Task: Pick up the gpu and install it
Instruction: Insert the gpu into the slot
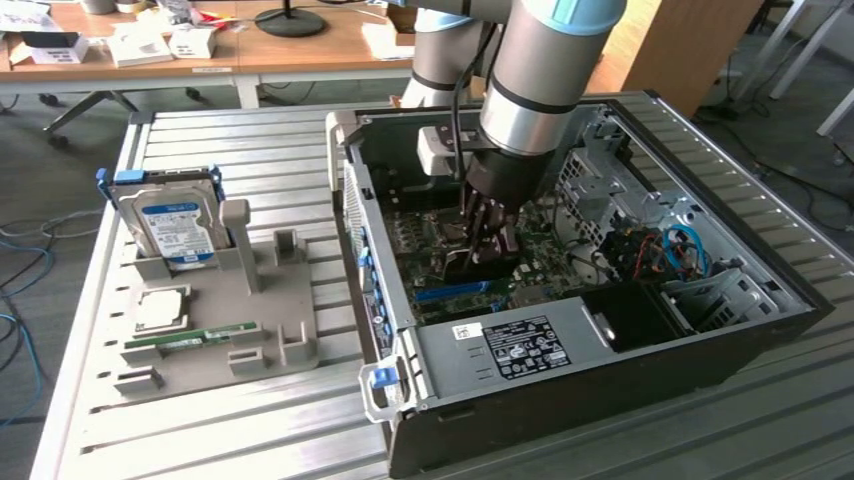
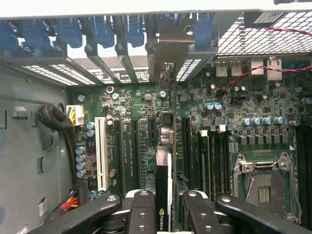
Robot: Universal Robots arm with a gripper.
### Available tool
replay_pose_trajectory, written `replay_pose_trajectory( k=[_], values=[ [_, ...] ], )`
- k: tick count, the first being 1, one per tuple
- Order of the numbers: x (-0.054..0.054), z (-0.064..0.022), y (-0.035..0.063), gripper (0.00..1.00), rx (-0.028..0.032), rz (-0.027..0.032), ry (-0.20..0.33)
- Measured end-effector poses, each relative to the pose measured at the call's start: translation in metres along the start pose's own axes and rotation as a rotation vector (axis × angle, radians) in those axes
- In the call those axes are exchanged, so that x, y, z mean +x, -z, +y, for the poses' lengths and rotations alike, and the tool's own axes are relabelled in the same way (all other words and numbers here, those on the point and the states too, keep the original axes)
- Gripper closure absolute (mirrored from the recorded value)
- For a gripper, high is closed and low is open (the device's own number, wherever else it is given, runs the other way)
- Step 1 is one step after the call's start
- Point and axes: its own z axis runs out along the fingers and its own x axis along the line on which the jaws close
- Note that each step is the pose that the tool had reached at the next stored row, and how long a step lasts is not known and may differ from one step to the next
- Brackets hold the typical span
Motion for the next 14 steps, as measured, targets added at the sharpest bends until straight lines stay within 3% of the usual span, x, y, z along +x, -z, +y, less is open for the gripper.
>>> replay_pose_trajectory(
  k=[14],
  values=[
    [0.0,0.0,-0.0009,0.74,-0.0001,0.0018,0.013]
  ],
)
